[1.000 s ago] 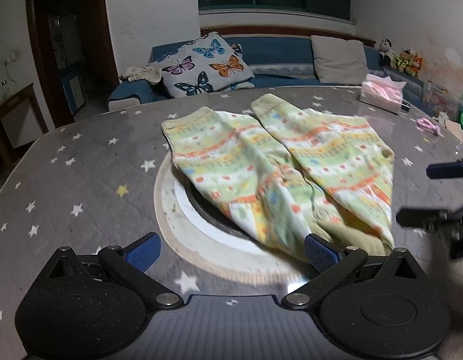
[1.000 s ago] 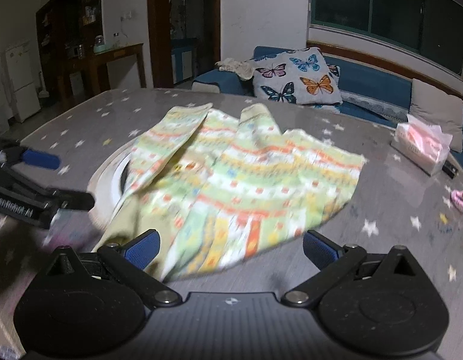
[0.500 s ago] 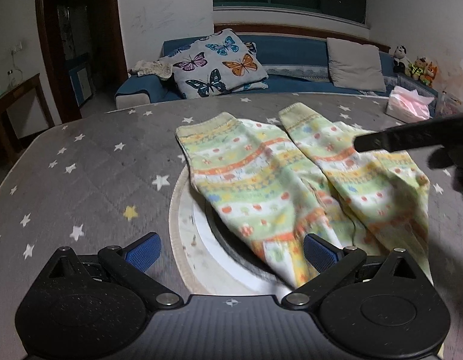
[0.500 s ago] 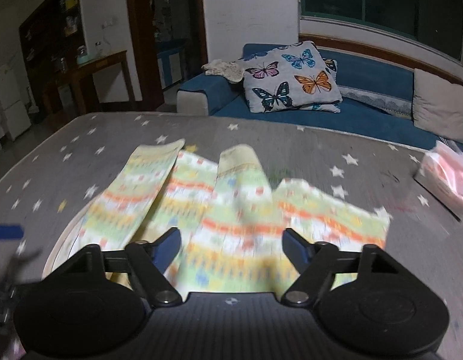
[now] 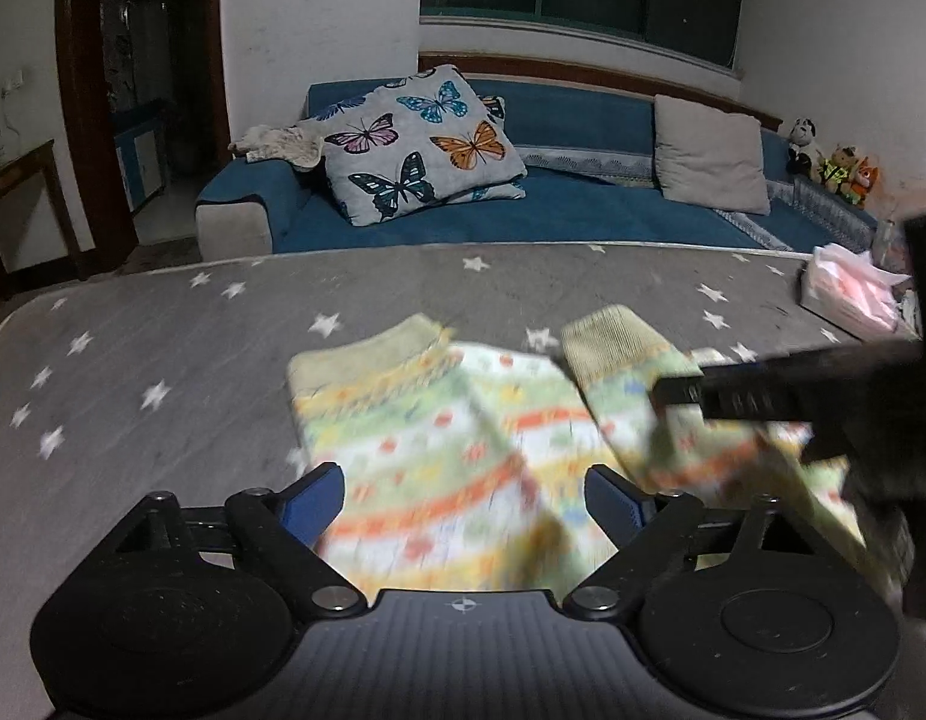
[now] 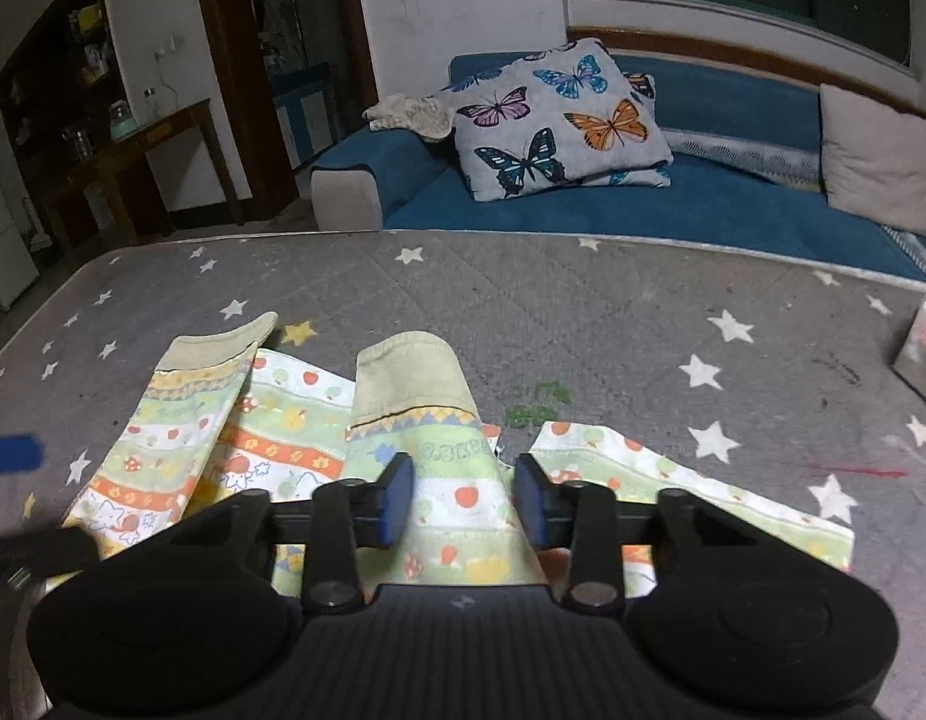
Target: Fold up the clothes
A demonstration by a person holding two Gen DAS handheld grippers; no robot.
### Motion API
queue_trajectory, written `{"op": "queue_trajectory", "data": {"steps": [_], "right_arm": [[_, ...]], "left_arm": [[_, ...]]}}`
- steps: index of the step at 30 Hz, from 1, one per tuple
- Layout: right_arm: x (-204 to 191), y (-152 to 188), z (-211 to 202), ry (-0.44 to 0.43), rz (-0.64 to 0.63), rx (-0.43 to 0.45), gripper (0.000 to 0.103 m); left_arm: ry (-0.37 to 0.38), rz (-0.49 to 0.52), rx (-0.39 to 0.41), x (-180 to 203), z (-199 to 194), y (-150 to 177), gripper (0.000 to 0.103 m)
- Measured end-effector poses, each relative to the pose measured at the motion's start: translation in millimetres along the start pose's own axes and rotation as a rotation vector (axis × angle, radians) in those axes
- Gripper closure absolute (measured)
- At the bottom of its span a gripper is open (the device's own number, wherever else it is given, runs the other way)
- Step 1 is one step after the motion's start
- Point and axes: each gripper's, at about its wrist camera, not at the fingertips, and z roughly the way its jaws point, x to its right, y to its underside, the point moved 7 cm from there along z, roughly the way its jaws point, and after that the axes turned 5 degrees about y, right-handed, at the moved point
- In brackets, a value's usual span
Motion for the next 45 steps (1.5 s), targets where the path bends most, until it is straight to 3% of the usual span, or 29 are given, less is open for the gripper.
{"op": "queue_trajectory", "data": {"steps": [5,9,10,12,21,28,35,40,45], "right_arm": [[4.6,0.7,-1.9,-0.017,0.019,0.008,0.096],[10.0,-0.7,-17.4,-0.023,0.028,0.035,0.099],[12.5,-1.3,-23.2,-0.022,0.033,0.045,0.099],[18.8,-2.4,-36.5,-0.02,0.044,0.066,0.099],[68.0,12.4,-128.3,0.05,0.116,0.178,0.099],[116.9,52.3,-201.1,0.126,0.23,0.25,0.099],[175.2,114.7,-245.5,0.216,0.386,0.255,0.099],[205.2,161.1,-252.0,0.273,0.463,0.207,0.099],[224.9,196.5,-258.7,0.333,0.513,0.156,0.092]], "left_arm": [[-0.033,0.021,-0.053,6.6,41.4,-12.2,0.031],[-0.059,0.009,-0.117,0.1,64.6,-9.0,0.083],[-0.06,0.0,-0.124,-3.4,65.8,-7.3,0.092],[-0.066,-0.01,-0.118,-10.6,63.1,-4.5,0.098],[-0.139,-0.088,0.041,-58.5,-23.5,5.0,0.102],[-0.201,-0.22,0.119,-110.3,-106.5,46.1,0.102],[-0.231,-0.287,0.114,-130.0,-156.6,105.7,0.102],[-0.234,-0.326,0.1,-129.0,-177.8,137.0,0.102],[-0.251,-0.335,0.068,-130.8,-188.5,155.2,0.102]]}}
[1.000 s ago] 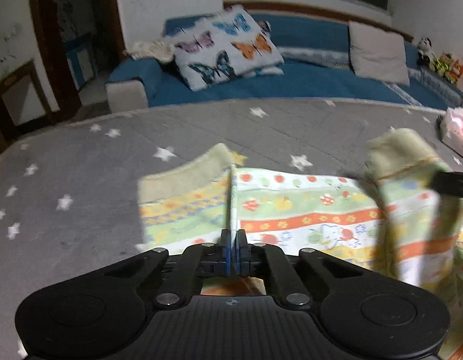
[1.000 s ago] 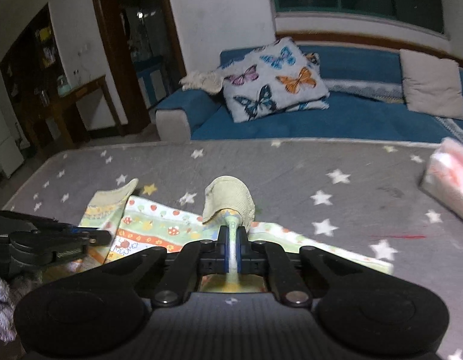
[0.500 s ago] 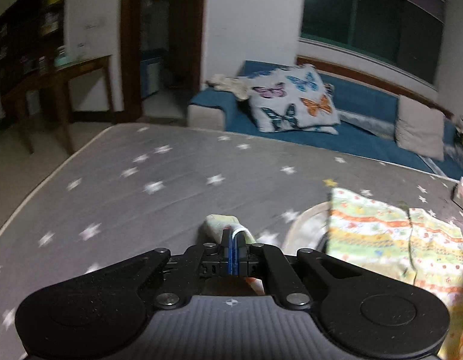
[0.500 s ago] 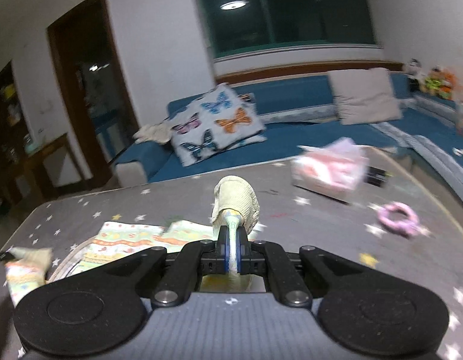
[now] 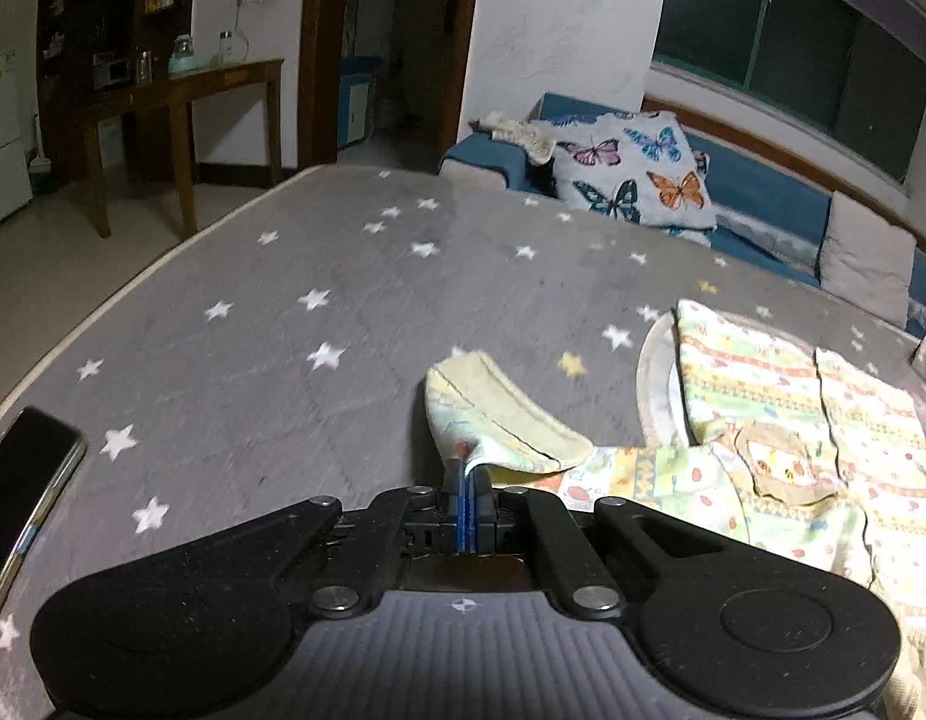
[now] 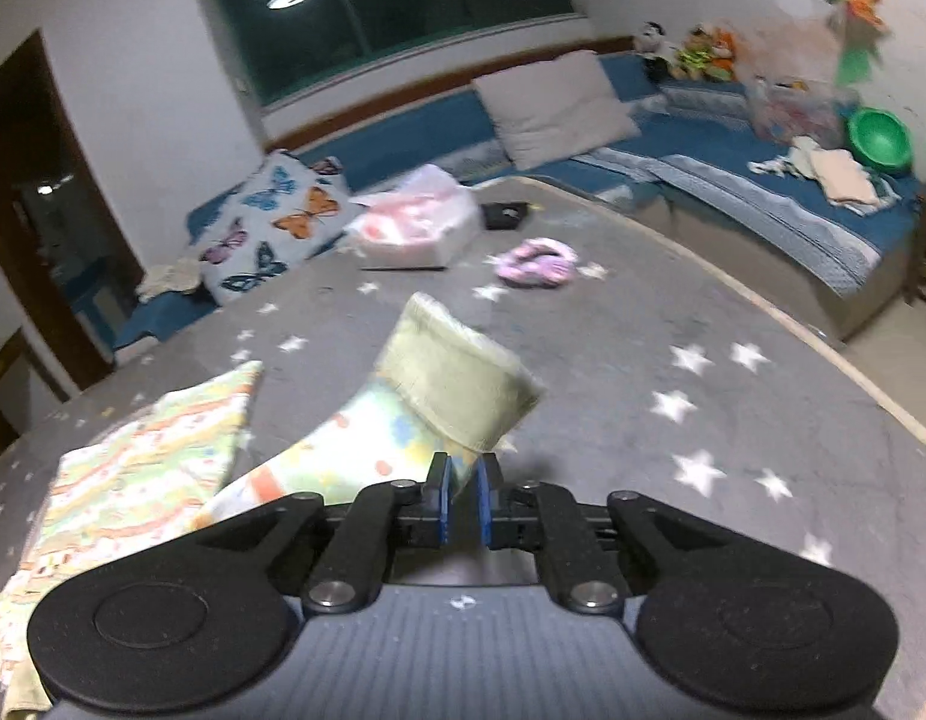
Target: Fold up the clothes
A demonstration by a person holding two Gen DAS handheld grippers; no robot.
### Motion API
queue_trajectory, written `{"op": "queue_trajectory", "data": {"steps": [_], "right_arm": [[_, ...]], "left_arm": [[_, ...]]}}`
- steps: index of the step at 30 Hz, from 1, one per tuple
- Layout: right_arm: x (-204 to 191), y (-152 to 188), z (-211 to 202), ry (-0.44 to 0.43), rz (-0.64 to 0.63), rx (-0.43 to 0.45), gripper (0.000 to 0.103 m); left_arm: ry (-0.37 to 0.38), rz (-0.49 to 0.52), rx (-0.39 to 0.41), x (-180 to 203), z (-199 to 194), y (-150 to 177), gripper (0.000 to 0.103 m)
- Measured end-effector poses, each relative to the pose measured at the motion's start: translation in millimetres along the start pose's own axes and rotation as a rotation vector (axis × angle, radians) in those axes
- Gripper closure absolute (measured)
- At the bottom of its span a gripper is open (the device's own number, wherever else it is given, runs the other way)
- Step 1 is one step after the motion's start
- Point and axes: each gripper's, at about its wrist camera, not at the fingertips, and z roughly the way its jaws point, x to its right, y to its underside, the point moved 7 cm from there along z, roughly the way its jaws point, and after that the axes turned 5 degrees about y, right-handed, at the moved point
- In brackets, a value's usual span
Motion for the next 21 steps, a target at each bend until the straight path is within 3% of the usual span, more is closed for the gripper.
{"op": "queue_trajectory", "data": {"steps": [2,6,14,17,19,21], "right_arm": [[6.3,-0.5,-6.6,0.026,-0.006,0.013,0.09],[3.5,-5.6,-20.3,0.031,-0.035,0.033,0.071],[-24.8,-14.7,-30.8,0.03,-0.131,0.066,0.064],[-28.5,-3.5,-16.2,0.021,-0.149,0.01,0.064],[-28.9,5.2,-2.7,0.026,-0.151,-0.024,0.064],[-29.1,13.9,10.8,0.031,-0.153,-0.056,0.064]], "left_arm": [[-0.004,0.008,-0.005,-1.0,-0.4,0.5,0.102],[-0.003,0.03,-0.011,1.3,-0.5,0.2,0.101],[-0.006,0.035,-0.009,-3.5,-3.1,-2.3,0.095],[-0.011,0.04,-0.004,-5.4,-5.1,-2.4,0.086],[-0.021,0.043,0.006,-7.3,-8.3,-4.0,0.072],[-0.034,0.039,0.018,-11.7,-11.7,-7.4,0.066]]}}
